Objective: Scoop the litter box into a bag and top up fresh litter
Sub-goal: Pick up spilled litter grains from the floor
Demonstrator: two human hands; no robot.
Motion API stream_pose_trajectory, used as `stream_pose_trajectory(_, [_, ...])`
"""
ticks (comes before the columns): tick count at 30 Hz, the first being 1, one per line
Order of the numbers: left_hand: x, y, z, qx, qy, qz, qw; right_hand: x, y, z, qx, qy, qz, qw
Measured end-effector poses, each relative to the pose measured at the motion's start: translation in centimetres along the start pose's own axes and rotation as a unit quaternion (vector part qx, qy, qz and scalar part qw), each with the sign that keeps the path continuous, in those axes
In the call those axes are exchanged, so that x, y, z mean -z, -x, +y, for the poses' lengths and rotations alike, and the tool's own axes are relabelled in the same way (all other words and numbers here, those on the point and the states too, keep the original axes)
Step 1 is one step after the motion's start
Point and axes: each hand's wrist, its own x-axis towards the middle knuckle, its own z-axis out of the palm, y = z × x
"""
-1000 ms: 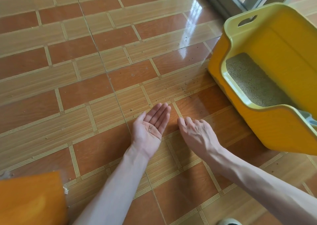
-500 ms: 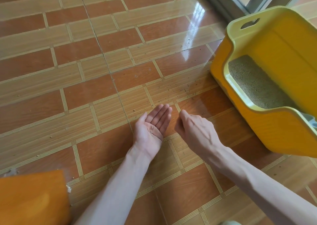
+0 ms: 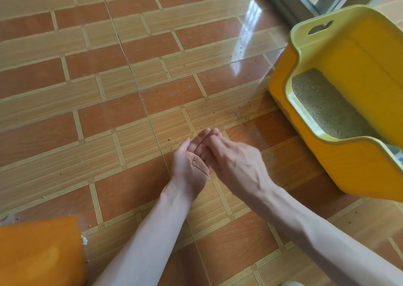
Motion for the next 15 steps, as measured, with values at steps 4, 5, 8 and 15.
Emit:
stream_pose_trajectory(4, [0.3, 0.1, 0.4, -0.003, 0.009, -0.02, 1.0, 0.5, -1.1, 4.3, -0.121, -0.011, 0.057, 0.991])
stream_pose_trajectory(5, [0.3, 0.2, 0.5, -0.002, 0.006, -0.03, 1.0, 0.1, -1.6, 5.8, -0.147, 0.008, 0.042, 0.988])
stream_pose_trajectory(8, [0.3, 0.2, 0.6, 0.006, -0.003, -0.059, 0.998, -1.0, -3.4, 9.7, -0.183, 0.06, -0.024, 0.981])
stream_pose_trajectory(15, [0.1, 0.2, 0.7, 0.017, -0.013, -0.087, 0.996, -3.1, -7.3, 11.5, -0.131, 0.191, -0.136, 0.963])
